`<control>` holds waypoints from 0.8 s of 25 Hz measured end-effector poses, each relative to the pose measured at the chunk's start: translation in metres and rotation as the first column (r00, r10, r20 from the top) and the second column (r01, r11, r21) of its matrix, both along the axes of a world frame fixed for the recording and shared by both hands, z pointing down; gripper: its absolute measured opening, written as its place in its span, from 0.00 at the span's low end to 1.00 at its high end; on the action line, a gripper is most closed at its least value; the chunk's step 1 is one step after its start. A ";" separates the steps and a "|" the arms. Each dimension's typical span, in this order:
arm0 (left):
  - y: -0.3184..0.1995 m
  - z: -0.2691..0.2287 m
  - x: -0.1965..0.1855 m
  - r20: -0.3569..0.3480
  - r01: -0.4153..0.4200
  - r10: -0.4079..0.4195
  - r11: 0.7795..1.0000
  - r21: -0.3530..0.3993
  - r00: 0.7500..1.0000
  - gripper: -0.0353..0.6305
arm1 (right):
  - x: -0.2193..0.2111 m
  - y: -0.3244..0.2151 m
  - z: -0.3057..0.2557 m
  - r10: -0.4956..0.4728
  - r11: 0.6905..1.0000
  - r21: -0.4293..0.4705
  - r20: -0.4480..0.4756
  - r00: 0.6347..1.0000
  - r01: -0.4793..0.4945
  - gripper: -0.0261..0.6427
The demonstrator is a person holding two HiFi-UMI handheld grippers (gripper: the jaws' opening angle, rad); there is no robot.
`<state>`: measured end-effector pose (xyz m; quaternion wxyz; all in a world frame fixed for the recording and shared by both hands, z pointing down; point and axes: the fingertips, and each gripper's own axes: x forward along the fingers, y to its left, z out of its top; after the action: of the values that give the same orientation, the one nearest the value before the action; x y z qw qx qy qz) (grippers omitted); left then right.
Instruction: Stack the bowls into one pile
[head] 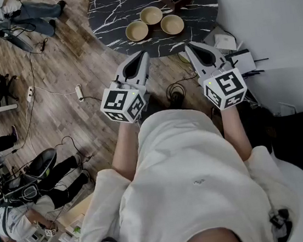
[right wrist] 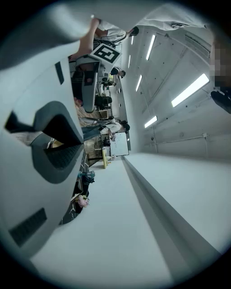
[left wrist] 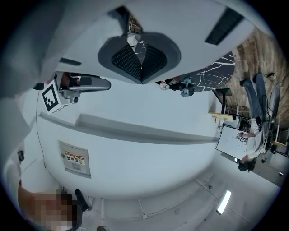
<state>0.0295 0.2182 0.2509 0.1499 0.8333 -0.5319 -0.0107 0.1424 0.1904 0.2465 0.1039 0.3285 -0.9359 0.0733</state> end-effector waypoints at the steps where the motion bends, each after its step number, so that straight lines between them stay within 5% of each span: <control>1: 0.000 0.000 0.000 0.001 0.001 -0.001 1.000 0.002 1.000 0.06 | 0.000 0.001 0.000 0.001 1.000 0.001 0.001 1.000 -0.001 0.04; 20: 0.017 0.022 0.012 0.022 -0.025 0.026 0.997 -0.067 0.999 0.06 | 0.005 0.016 0.022 0.020 0.999 -0.039 0.019 1.000 -0.019 0.04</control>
<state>0.0413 0.2353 0.2733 0.1715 0.8347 -0.5230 0.0185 0.1478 0.2063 0.2686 0.1005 0.3347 -0.9320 0.0957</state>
